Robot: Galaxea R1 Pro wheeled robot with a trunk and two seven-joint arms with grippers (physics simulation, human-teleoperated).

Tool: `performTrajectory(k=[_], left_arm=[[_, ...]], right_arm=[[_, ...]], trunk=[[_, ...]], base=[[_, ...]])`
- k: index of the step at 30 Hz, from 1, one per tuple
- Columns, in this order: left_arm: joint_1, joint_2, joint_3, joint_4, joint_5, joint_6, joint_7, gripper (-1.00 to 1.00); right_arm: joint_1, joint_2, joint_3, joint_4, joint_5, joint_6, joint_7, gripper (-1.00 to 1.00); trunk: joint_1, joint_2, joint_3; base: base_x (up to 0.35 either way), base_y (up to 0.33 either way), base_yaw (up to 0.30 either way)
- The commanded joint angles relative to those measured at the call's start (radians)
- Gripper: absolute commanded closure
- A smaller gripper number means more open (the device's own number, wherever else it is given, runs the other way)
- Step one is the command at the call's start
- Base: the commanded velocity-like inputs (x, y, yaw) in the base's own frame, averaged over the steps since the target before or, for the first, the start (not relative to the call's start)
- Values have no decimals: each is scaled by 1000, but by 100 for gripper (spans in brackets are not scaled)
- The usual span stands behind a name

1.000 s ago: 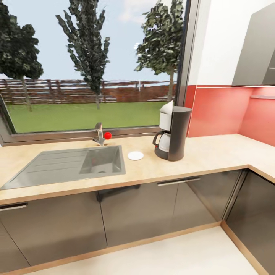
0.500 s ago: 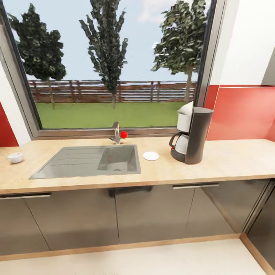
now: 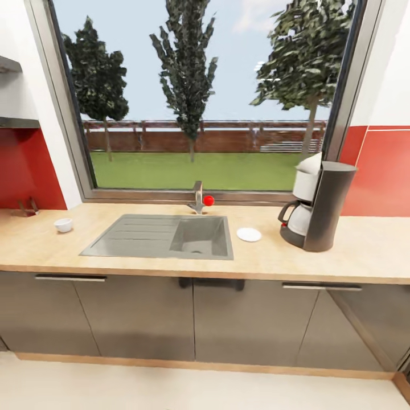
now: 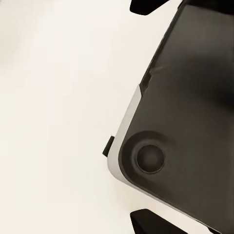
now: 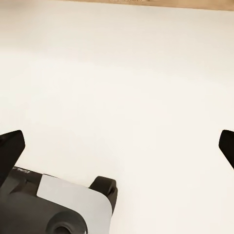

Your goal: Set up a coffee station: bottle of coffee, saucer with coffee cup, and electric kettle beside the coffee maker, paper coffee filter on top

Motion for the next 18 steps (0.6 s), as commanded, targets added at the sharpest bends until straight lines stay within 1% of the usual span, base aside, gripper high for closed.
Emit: performTrajectory(k=[1,18], left_arm=[[1,-1,2,-2,4,0,0,-100],[1,-1,2,-2,4,0,1,-100]], right_arm=[[-1,0,-7,1,11,-7,3,-100],[-1,1,-7,1,11,-6,3,-100]], trunk=[[0,-1,-1],[0,-1,-1]], base=[[0,0,271],[0,0,271]])
